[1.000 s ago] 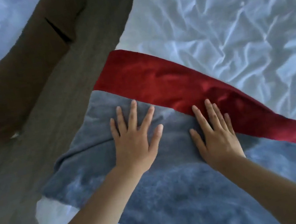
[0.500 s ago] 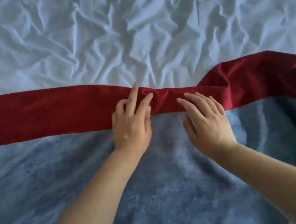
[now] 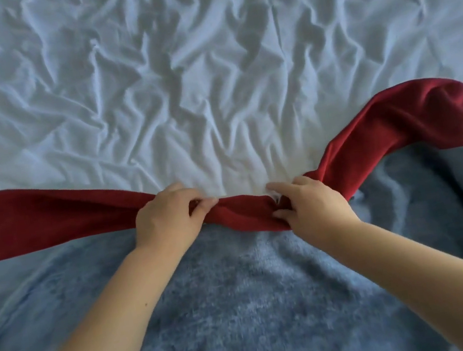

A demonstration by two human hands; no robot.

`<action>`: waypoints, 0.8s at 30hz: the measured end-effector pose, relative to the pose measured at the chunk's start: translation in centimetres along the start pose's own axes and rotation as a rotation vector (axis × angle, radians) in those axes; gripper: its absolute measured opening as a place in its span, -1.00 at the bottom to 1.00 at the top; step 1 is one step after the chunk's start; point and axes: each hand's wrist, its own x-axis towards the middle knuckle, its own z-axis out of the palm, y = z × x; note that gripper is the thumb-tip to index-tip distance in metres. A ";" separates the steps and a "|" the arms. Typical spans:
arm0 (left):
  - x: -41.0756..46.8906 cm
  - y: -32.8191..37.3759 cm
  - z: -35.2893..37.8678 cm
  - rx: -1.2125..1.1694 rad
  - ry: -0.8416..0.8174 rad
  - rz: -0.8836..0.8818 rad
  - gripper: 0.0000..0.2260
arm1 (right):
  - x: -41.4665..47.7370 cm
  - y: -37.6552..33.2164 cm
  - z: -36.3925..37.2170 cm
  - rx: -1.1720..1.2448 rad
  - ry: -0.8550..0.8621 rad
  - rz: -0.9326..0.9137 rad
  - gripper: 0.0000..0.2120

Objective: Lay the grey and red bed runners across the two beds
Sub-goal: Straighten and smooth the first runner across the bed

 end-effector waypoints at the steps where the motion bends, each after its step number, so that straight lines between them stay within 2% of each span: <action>1: -0.2 0.0 0.1 -0.044 -0.018 -0.001 -0.71 | 0.1 -0.1 0.1 -0.063 0.026 -0.025 -0.80; 2: -0.4 0.0 0.2 -0.078 -0.042 -0.005 -0.70 | 0.3 -0.3 0.1 -0.115 0.052 -0.037 -0.89; 3: -0.7 0.1 0.3 -0.098 -0.055 -0.008 -0.69 | 0.5 -0.7 0.0 -0.144 0.087 -0.036 -0.90; 6: -1.0 0.8 -0.2 -0.082 0.015 0.000 -0.81 | 1.2 -2.0 -1.0 -0.120 0.239 0.021 -0.78; 9: 0.5 1.6 -2.4 -0.089 0.232 0.023 -0.85 | 3.5 -3.8 -4.0 -0.041 0.417 0.081 -0.74; 12: 4.4 1.7 -4.9 -0.202 0.489 0.016 -0.87 | 7.5 -5.8 -6.5 0.067 0.550 0.079 -0.79; 14: 7.0 1.2 -5.1 -0.287 0.511 0.030 -0.76 | 9.8 -6.6 -6.7 0.231 0.500 0.043 -0.73; 15: 7.8 1.0 -4.5 -0.266 0.431 0.027 -0.65 | 10.4 -6.7 -6.2 0.258 0.403 0.029 -0.61; 17: 7.8 0.4 -2.0 -0.093 0.197 -0.014 -0.46 | 10.3 -5.9 -4.0 0.102 0.152 0.037 -0.38; 18: 6.9 0.0 -0.1 -0.006 0.111 -0.035 -0.43 | 9.4 -5.0 -2.4 -0.015 0.066 0.046 -0.36; 19: 5.3 -0.5 1.9 0.054 0.072 -0.047 -0.43 | 8.2 -3.9 -0.6 -0.126 0.032 0.040 -0.37; 21: 1.7 -1.5 5.1 0.106 0.103 -0.039 -0.44 | 5.5 -1.6 2.2 -0.295 0.066 -0.023 -0.39; 24: -1.9 -3.0 7.5 0.099 0.160 -0.011 -0.45 | 3.3 0.7 3.8 -0.387 0.126 -0.089 -0.39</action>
